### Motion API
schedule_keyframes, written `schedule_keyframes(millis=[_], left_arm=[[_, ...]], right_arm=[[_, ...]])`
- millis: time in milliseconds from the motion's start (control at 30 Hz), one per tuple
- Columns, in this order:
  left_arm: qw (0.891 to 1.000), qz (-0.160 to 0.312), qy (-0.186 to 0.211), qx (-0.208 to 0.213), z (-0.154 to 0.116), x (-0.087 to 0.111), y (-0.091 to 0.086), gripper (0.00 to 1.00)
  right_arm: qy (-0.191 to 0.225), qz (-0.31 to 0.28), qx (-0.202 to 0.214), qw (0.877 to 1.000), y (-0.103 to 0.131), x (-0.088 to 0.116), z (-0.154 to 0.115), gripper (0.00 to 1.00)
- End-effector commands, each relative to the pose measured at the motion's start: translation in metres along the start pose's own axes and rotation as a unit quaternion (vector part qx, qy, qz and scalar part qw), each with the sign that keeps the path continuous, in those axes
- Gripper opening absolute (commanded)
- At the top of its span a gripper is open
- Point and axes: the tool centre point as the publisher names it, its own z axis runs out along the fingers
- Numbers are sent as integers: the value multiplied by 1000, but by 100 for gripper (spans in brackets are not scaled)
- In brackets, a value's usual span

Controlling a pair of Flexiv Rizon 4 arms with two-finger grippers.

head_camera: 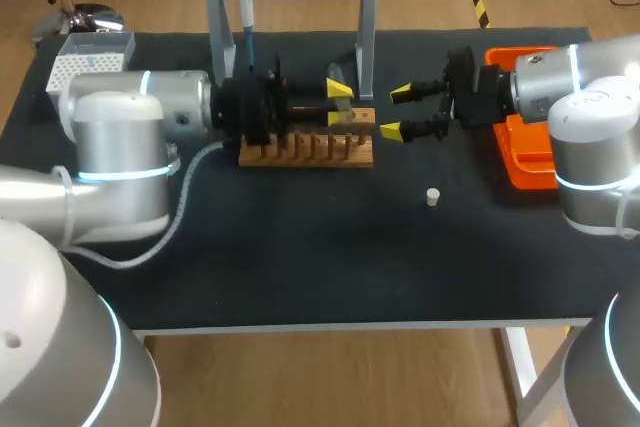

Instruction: Invert the test tube, pick up the pipette, mount the tip to pipette, aspirate from beaker and dispense into the tube, eject the tip, return the pipette, and cap with the stopper.

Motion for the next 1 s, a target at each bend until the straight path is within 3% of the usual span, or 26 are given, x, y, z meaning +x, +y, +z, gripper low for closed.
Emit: schedule_keyframes(millis=[33,200,1000], left_arm=[[994,-106,22,9,-7,-15,4,0],[971,-240,-16,3,-10,-20,9,0],[966,-258,-13,-2,-11,-24,11,0]], right_arm=[[0,0,0,1000,0,0,-1,100],[0,0,0,1000,0,0,-1,100],[0,0,0,1000,0,0,-1,100]])
